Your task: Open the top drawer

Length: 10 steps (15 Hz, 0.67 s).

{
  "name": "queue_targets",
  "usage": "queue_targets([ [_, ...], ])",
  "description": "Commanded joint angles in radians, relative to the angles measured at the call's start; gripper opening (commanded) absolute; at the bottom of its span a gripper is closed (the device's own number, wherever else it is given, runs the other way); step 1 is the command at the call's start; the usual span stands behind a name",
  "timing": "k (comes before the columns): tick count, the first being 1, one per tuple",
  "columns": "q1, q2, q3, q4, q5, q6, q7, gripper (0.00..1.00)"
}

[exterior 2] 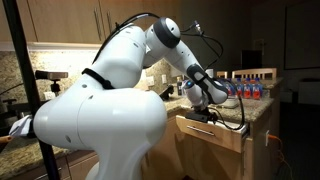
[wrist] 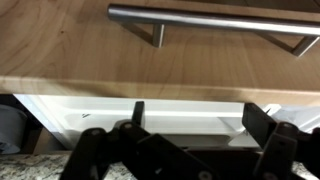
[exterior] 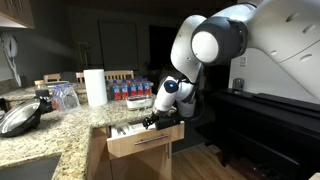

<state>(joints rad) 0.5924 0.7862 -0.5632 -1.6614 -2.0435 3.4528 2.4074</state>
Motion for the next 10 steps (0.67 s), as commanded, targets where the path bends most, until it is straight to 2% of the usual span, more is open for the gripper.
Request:
queue_targets([
  [1, -0.101, -0.054, 0.149, -0.048, -0.052, 0.0, -0.016, 1.0],
  [6, -0.227, -0.083, 0.307, -0.091, -0.123, 0.0, -0.001, 1.0],
  [8, -0.23, -0.111, 0.311, -0.139, -0.161, 0.001, 0.021, 1.0],
  [10, -0.167, -0.144, 0.242, -0.197, -0.189, 0.002, 0.071, 1.0],
])
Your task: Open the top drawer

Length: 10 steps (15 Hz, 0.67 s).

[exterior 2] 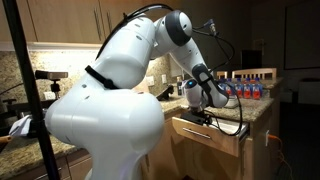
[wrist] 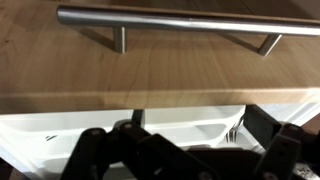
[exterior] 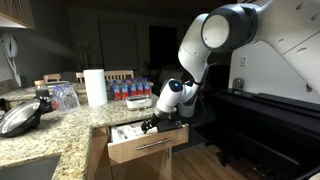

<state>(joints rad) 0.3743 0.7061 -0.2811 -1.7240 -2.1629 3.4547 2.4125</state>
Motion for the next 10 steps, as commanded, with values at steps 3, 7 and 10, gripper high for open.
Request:
queue_targets([
  [3, 0.111, -0.12, -0.075, -0.228, -0.127, 0.0, 0.135, 1.0],
  [7, 0.112, -0.197, -0.033, -0.341, -0.229, 0.003, 0.208, 1.0],
  [10, 0.212, -0.221, -0.173, -0.325, -0.192, 0.051, 0.193, 1.0],
])
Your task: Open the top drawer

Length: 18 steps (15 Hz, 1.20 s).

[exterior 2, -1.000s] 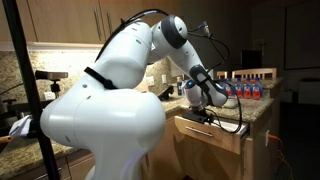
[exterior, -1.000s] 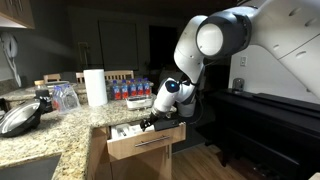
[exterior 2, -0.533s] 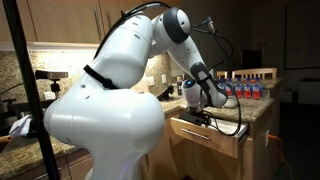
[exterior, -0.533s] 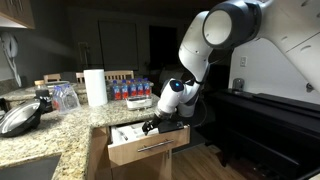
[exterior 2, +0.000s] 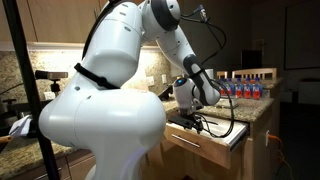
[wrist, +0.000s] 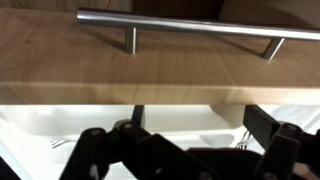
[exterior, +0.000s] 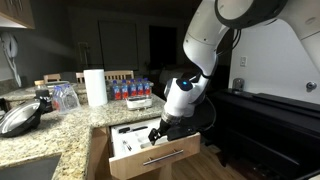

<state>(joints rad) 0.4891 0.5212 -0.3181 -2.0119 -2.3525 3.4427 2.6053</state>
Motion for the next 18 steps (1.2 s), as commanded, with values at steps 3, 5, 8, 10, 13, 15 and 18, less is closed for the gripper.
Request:
queue_targets([
  [3, 0.167, -0.1, -0.235, -0.03, -0.032, -0.025, -0.003, 1.0],
  [5, 0.255, -0.162, -0.334, -0.028, -0.059, -0.061, -0.003, 1.0],
  [8, 0.4, -0.251, -0.485, -0.027, -0.128, -0.074, -0.003, 1.0],
  [10, 0.467, -0.294, -0.555, -0.024, -0.161, -0.031, -0.003, 1.0],
  [13, 0.517, -0.36, -0.595, -0.088, -0.189, 0.02, -0.003, 1.0],
  [15, 0.518, -0.423, -0.575, -0.148, -0.226, 0.022, -0.01, 1.0],
  [18, 0.523, -0.466, -0.572, -0.244, -0.238, 0.021, -0.003, 1.0],
])
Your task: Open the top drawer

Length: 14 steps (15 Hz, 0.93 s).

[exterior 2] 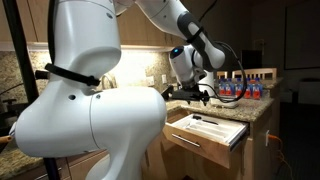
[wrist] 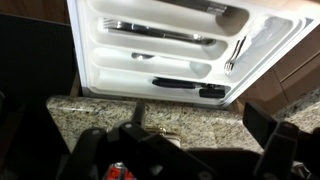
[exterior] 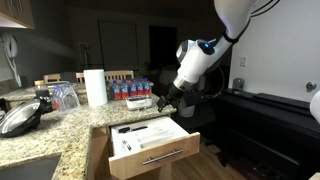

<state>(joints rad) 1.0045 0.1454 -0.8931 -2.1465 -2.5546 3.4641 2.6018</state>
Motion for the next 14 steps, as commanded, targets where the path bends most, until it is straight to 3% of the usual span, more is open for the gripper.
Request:
queue_targets([
  [1, -0.003, -0.126, 0.023, -0.153, -0.034, 0.0, 0.0, 1.0],
  [8, 0.016, -0.04, -0.125, -0.272, 0.011, -0.005, 0.001, 1.0],
  [14, 0.115, 0.027, -0.264, -0.307, -0.005, -0.006, 0.0, 1.0],
])
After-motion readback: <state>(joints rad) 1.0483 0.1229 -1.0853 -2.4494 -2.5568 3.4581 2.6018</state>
